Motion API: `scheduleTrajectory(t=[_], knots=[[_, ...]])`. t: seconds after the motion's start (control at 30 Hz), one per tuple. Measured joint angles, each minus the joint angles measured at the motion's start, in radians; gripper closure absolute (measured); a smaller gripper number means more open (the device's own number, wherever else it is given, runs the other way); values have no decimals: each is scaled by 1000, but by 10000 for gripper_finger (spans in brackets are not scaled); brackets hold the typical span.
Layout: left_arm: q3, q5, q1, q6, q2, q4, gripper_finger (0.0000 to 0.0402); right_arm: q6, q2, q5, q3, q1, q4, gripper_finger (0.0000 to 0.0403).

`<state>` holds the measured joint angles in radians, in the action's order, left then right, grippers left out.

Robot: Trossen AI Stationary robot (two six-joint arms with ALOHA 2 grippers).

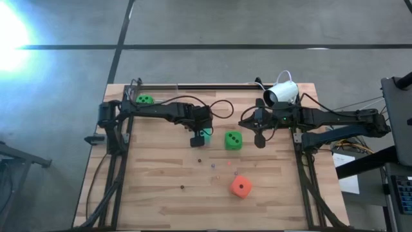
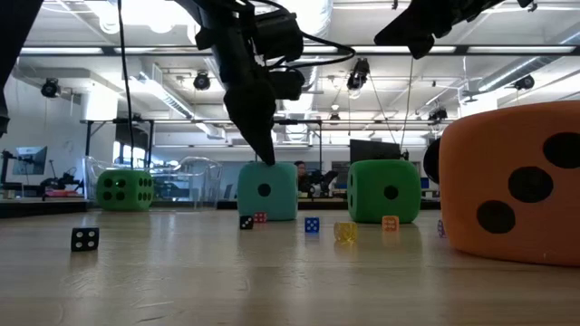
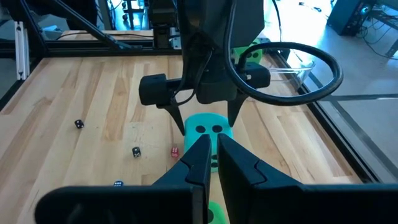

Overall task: Pick & Place Dice
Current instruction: Put the large blue die into the transparent bin

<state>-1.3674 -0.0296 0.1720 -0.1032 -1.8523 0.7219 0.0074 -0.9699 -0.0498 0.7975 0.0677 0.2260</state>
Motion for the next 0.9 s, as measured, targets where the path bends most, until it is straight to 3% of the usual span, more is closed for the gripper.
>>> scheduleTrajectory(t=[0.9], knots=[[48, 0, 13, 26, 2, -62, 8, -6, 0, 0, 0, 0, -13, 376]])
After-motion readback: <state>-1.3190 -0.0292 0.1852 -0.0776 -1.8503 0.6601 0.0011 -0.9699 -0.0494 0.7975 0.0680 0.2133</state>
